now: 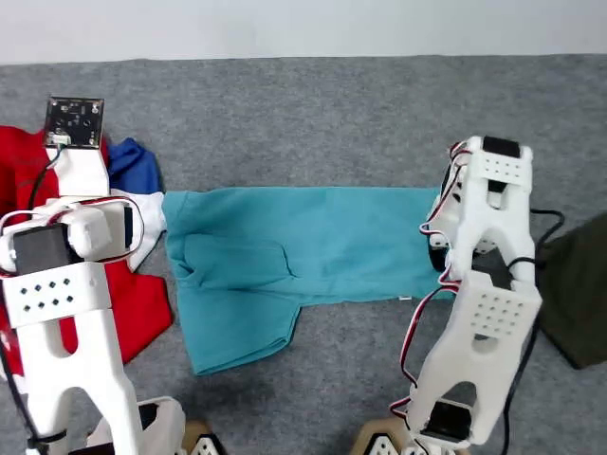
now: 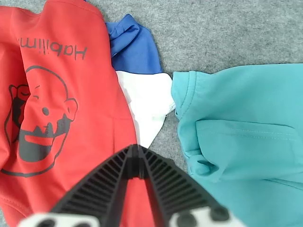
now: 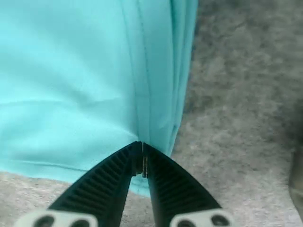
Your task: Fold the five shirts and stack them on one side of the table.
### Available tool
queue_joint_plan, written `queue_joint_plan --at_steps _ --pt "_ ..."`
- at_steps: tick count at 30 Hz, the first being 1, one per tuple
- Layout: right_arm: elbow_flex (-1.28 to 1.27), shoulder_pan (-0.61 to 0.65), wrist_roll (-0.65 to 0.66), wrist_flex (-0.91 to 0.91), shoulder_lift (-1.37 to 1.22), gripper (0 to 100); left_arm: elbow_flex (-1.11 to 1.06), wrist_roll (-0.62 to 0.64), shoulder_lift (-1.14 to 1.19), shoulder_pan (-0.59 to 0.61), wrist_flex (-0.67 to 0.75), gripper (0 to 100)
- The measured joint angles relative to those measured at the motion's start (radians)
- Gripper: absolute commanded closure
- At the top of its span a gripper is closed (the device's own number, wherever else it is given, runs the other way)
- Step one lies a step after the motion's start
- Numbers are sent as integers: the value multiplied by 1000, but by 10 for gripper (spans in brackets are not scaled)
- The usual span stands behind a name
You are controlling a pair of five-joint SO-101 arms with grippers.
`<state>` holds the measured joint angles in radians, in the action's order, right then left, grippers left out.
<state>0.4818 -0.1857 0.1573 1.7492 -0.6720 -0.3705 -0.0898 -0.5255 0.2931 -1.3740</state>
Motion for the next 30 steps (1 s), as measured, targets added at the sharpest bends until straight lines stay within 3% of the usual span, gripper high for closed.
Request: queue_joint_plan --at_steps 8,18,30 --pt "-40 6 3 2 232 989 0 0 21 -163 0 998" --pt "-384 -41 6 2 623 989 0 -66 315 -282 -83 996" --pt "-629 -252 78 2 845 989 241 -91 681 -169 -106 838"
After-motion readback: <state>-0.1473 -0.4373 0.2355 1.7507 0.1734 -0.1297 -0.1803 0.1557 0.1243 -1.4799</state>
